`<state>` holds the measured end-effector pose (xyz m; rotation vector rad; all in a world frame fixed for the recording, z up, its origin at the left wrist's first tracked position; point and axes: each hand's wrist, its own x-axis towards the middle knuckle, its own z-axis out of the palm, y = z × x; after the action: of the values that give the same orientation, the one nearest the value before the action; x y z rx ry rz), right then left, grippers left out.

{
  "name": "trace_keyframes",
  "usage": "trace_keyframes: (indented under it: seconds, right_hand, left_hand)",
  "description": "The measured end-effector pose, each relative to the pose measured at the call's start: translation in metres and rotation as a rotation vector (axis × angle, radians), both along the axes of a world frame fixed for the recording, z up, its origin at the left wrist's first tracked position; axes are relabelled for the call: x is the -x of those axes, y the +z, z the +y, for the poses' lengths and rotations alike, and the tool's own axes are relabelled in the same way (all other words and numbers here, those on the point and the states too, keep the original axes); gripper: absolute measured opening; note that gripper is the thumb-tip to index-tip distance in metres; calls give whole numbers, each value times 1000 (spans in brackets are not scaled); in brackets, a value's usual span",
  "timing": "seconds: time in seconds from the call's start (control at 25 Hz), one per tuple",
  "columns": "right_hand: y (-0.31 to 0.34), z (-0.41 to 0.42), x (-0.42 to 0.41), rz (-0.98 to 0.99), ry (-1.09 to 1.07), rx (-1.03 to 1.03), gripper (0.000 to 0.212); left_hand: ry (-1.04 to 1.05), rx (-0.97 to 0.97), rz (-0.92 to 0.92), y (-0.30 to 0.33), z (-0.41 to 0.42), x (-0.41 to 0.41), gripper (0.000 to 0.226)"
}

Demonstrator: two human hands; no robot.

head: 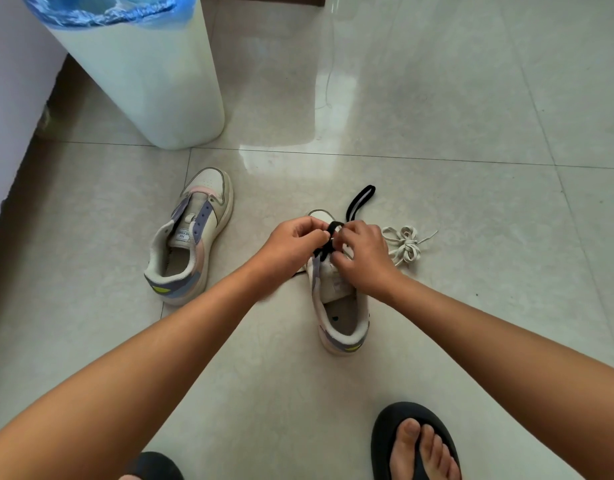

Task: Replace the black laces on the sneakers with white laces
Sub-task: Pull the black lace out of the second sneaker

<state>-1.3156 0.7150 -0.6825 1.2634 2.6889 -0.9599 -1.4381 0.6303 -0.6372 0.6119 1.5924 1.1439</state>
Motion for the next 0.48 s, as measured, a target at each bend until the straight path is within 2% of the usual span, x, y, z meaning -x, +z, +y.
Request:
trace_keyframes:
  seconds: [0.08,0.16,0.28,0.4,0.48]
  right_hand:
    - [3,4,1,233,-228,369,4]
    - [8,2,2,347,-350,629,9]
    - [15,-5,9,318,-350,772,12]
    - [18,-5,16,266,-357,848,14]
    - [24,-3,21,268,-347,945,18]
  left_hand:
    - [16,20,32,-4,0,-1,28]
    - [28,68,72,-10,0,-4,29]
    - [69,135,98,-20,-1,-4,27]
    - [157,132,-8,-23,-1,1,28]
    - [144,102,87,-27,-4,11,32]
